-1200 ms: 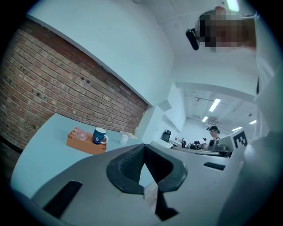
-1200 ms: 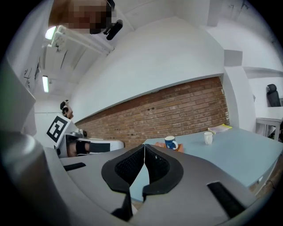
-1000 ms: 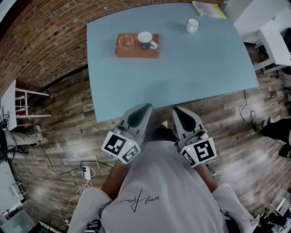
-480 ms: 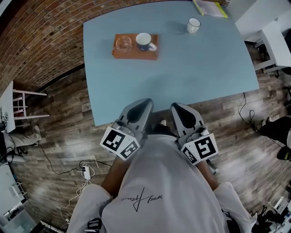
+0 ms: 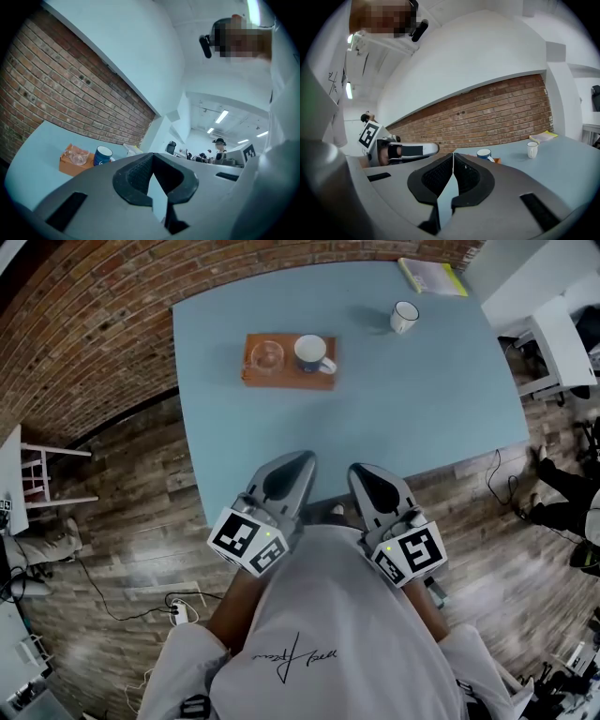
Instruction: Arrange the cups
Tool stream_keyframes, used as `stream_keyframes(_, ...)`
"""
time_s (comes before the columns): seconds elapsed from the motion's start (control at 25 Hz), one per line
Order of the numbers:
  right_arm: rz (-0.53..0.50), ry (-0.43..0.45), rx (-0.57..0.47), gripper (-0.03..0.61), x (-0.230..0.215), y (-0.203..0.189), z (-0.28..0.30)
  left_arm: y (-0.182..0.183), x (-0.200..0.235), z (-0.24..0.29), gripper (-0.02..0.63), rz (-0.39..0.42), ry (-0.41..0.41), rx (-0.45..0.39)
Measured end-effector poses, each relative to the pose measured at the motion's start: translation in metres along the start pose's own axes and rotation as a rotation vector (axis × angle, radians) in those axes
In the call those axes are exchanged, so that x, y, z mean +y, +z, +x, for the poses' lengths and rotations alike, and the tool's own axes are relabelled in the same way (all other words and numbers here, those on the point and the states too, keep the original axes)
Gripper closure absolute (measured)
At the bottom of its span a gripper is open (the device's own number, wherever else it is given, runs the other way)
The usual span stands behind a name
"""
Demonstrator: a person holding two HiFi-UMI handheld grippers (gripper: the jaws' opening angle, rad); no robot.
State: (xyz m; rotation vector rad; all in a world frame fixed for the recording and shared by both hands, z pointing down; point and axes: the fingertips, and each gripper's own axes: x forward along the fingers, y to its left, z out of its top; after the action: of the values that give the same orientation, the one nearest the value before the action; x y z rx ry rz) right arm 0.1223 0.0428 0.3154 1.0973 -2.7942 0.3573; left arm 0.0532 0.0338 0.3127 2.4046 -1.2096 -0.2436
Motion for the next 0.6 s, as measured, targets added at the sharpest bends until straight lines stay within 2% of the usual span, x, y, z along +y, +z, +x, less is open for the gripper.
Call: stream_keyframes(0.6,-0.011,-0.022,0.009,0.556,0.039,-0.007,0.050,0.026,0.051,-0.023,0.604,0.004,-0.074,-0.018)
